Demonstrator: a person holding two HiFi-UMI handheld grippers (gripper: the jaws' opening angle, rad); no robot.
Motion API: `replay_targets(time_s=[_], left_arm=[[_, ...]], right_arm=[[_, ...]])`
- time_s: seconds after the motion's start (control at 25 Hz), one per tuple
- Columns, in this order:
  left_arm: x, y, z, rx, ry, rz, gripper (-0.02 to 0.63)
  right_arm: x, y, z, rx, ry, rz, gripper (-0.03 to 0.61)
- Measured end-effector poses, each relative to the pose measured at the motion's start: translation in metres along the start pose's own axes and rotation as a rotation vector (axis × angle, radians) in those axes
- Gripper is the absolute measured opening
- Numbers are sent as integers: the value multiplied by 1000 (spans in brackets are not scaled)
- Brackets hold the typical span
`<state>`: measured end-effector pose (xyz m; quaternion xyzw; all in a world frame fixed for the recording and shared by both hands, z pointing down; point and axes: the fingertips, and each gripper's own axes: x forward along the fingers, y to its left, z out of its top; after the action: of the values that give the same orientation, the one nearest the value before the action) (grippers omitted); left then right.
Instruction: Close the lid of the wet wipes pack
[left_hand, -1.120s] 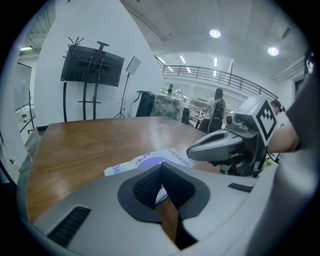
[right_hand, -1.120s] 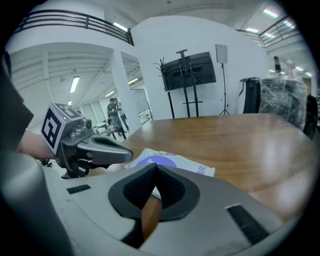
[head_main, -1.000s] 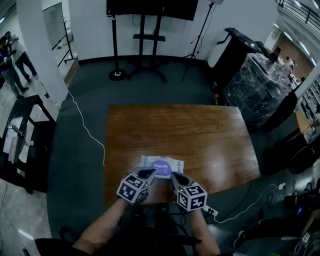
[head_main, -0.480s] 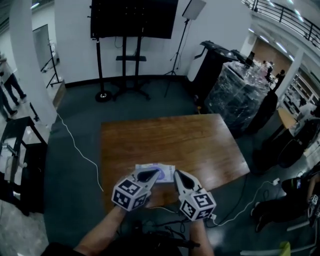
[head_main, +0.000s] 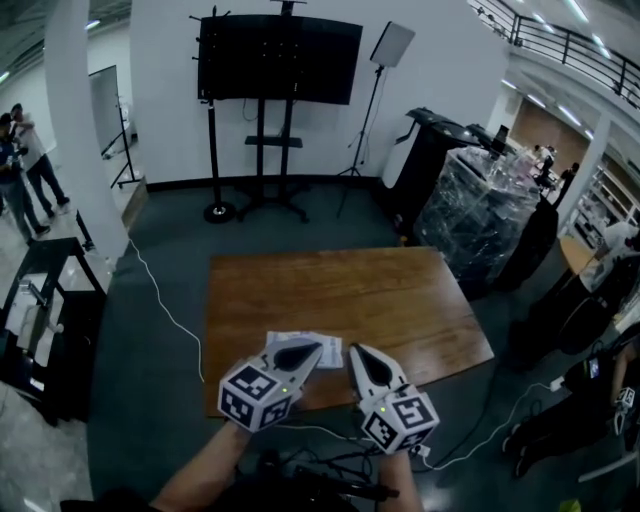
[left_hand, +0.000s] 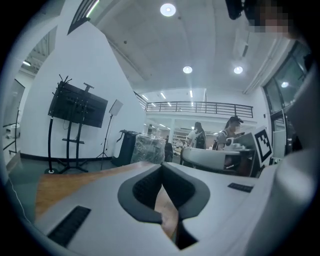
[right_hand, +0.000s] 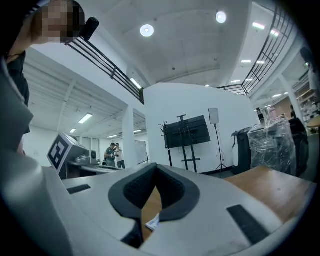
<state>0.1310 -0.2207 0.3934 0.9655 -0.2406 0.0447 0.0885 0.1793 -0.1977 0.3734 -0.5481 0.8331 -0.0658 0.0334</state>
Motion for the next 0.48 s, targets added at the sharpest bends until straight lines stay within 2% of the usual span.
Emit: replay_targets(time_s=[0.48], left_arm=[[-15, -61, 11, 44, -22, 60, 0]], right_arm=[[-58, 11, 17, 28, -45, 75, 9]])
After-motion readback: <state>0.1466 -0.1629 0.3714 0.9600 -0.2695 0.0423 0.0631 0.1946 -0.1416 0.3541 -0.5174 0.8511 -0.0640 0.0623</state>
